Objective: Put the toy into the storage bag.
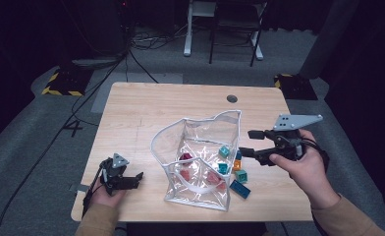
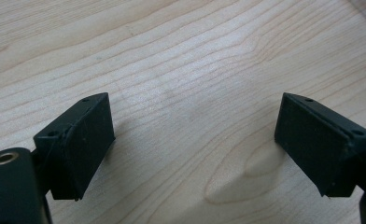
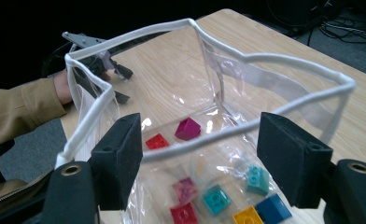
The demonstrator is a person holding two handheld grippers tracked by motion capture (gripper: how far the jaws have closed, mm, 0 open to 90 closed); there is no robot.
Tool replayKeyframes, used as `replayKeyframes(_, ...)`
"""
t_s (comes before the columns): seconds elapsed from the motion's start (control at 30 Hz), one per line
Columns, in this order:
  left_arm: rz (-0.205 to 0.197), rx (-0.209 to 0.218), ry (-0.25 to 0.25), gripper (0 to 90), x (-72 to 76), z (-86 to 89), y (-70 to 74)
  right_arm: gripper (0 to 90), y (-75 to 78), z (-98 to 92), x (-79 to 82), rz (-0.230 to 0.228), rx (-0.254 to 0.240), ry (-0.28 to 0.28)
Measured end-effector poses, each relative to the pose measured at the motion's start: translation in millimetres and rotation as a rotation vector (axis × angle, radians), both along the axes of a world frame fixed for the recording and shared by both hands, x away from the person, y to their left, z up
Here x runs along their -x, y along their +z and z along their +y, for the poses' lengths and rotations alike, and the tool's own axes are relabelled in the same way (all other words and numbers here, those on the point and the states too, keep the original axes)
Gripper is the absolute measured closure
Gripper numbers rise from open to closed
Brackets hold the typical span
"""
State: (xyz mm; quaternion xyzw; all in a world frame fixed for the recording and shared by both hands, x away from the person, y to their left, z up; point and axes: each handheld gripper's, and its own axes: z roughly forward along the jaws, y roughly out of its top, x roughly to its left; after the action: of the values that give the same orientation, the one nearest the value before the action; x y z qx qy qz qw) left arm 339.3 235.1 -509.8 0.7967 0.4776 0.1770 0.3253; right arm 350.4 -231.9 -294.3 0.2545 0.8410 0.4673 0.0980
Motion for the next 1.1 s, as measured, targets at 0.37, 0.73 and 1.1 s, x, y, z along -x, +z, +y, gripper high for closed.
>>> replayKeyframes(0.37,0.0,-0.001,-0.002,12.1,-0.1,0.2,0.1,31.8,-11.8,-30.4,6.2,0.017,-0.011,-0.053)
replayKeyframes(0.73,0.0,-0.002,-0.004,12.1,-0.2,0.3,0.1,31.3,-38.3,-48.5,4.1,0.041,-0.005,-0.1)
replayKeyframes(1.1,0.0,-0.003,-0.004,12.1,-0.2,0.3,0.1,31.3,-86.6,-55.3,-1.0,0.081,0.016,-0.142)
